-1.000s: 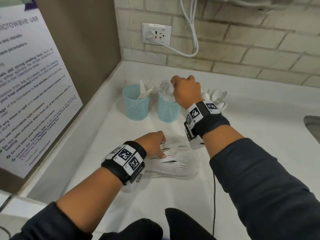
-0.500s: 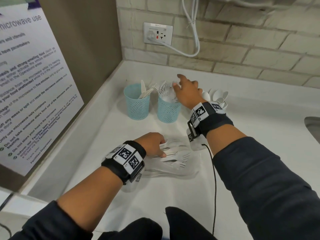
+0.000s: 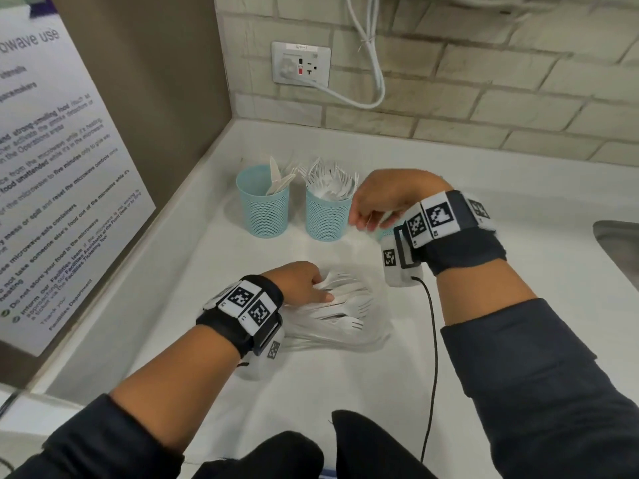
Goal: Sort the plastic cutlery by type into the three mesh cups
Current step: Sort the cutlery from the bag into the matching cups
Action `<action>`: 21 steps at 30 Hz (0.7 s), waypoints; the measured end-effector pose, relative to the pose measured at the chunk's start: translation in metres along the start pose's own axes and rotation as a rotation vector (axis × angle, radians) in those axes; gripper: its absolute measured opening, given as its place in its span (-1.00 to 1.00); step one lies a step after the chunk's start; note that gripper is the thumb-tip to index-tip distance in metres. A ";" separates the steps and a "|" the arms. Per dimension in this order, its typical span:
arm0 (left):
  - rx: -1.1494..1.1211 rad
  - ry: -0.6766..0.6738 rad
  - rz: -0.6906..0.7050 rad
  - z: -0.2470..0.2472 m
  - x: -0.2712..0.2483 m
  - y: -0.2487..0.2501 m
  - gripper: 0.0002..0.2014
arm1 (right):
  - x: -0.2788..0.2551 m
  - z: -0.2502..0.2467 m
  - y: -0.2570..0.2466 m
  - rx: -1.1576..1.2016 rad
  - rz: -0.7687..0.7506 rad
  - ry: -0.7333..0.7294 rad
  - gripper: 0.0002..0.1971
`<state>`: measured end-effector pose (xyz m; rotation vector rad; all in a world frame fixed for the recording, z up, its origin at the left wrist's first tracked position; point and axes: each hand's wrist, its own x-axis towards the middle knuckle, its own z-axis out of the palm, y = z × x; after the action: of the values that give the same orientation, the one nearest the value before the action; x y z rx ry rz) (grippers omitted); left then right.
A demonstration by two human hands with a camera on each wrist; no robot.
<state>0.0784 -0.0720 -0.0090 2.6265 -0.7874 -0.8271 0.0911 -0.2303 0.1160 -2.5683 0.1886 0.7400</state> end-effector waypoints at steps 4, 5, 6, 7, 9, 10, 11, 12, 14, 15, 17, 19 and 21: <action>0.009 0.004 -0.014 0.002 0.000 0.000 -0.51 | 0.002 0.018 0.007 -0.167 -0.040 -0.180 -0.74; 0.016 0.019 -0.007 0.002 0.001 0.000 -0.51 | 0.003 0.022 0.009 -0.203 -0.047 -0.183 -0.73; 0.019 0.033 0.000 0.002 0.001 0.000 -0.52 | 0.005 0.026 0.012 -0.254 -0.046 -0.185 -0.73; 0.016 0.045 0.007 0.002 0.001 -0.001 -0.53 | 0.006 0.029 0.013 -0.299 -0.039 -0.192 -0.72; 0.009 0.064 0.028 0.002 0.000 0.000 -0.57 | 0.008 0.035 0.016 -0.366 -0.013 -0.224 -0.66; 0.008 0.074 0.043 0.001 0.000 0.000 -0.61 | 0.010 0.037 0.018 -0.360 0.006 -0.237 -0.62; 0.010 0.088 0.063 0.001 0.000 0.001 -0.67 | 0.011 0.039 0.021 -0.309 0.029 -0.239 -0.57; 0.014 0.102 0.078 0.001 0.000 0.002 -0.74 | 0.012 0.041 0.024 -0.241 0.049 -0.235 -0.53; 0.012 0.116 0.091 0.002 -0.001 0.001 -0.75 | 0.016 0.043 0.029 -0.148 0.066 -0.218 -0.45; 0.006 0.117 0.095 0.002 0.000 0.001 -0.72 | 0.019 0.044 0.031 -0.123 0.071 -0.212 -0.42; 0.004 0.120 0.114 0.001 0.001 -0.001 -0.63 | 0.022 0.046 0.034 -0.107 0.070 -0.204 -0.39; 0.022 0.120 0.126 0.000 0.001 -0.002 -0.58 | 0.023 0.046 0.036 -0.112 0.062 -0.192 -0.39; 0.046 0.106 0.119 -0.002 0.001 -0.002 -0.60 | 0.023 0.046 0.037 -0.108 0.055 -0.179 -0.42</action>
<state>0.0812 -0.0702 -0.0086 2.6082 -0.9337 -0.6403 0.0793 -0.2419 0.0547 -2.5879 0.1667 1.0210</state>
